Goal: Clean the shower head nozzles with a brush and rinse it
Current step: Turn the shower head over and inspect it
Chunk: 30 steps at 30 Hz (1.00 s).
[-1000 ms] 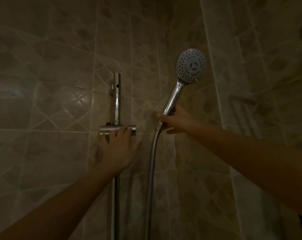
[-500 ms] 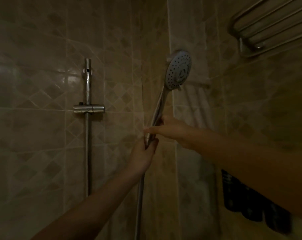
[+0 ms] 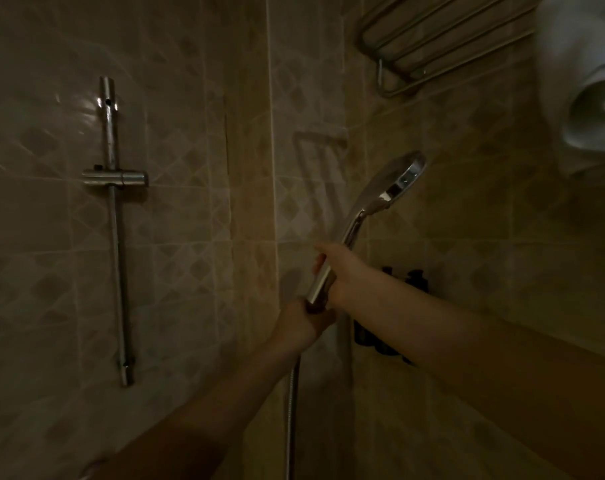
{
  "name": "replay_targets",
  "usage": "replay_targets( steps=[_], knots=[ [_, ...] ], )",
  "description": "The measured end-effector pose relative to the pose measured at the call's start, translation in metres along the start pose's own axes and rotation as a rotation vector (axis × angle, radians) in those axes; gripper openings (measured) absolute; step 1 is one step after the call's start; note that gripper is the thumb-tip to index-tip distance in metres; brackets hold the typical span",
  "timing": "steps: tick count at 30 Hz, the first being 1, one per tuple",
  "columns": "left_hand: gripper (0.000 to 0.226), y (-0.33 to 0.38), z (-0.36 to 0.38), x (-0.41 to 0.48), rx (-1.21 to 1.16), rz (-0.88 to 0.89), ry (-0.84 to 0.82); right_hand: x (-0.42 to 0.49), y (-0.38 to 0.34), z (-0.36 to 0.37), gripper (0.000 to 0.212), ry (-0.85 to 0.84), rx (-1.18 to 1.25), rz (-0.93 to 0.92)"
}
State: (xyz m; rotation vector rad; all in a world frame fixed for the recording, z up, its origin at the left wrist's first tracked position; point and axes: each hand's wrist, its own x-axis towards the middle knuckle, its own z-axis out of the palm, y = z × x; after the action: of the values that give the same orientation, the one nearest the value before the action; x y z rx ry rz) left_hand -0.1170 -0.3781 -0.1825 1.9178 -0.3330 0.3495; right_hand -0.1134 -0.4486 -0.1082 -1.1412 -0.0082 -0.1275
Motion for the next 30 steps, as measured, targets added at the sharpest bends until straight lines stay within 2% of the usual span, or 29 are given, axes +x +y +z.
replay_targets(
  steps=[4, 8, 12, 15, 20, 24, 26, 28, 30],
  knots=[
    [0.025, -0.001, 0.012, -0.016, -0.025, -0.039, -0.038, -0.006, 0.009, -0.023, 0.007, 0.018, -0.007, 0.022],
    [0.029, 0.004, 0.016, -0.019, -0.063, -0.118, -0.157, -0.013, 0.005, -0.037, 0.016, 0.000, -0.016, -0.026],
    [0.032, 0.007, 0.015, -0.022, -0.224, -0.227, -0.439, -0.024, -0.002, -0.048, 0.030, -0.182, -0.017, 0.024],
    [0.037, 0.004, 0.012, -0.024, -0.294, -0.244, -0.658, -0.032, -0.002, -0.055, 0.037, -0.252, -0.024, 0.031],
    [0.028, -0.012, 0.010, -0.031, -0.438, -0.277, -0.842, -0.037, 0.017, -0.065, 0.032, -0.301, -0.018, 0.025],
    [0.018, -0.036, 0.019, -0.051, -0.679, -0.308, -0.880, -0.045, 0.042, -0.082, 0.030, -0.318, -0.006, 0.018],
    [0.010, -0.054, 0.027, -0.069, -0.787, -0.287, -0.842, -0.053, 0.056, -0.095, 0.029, -0.338, 0.005, 0.026],
    [0.007, -0.073, 0.040, -0.090, -0.776, -0.241, -0.736, -0.062, 0.070, -0.109, 0.020, -0.356, 0.004, 0.036],
    [0.012, -0.088, 0.056, -0.109, -0.667, -0.187, -0.622, -0.070, 0.083, -0.123, 0.015, -0.340, -0.041, 0.030]
  ],
)
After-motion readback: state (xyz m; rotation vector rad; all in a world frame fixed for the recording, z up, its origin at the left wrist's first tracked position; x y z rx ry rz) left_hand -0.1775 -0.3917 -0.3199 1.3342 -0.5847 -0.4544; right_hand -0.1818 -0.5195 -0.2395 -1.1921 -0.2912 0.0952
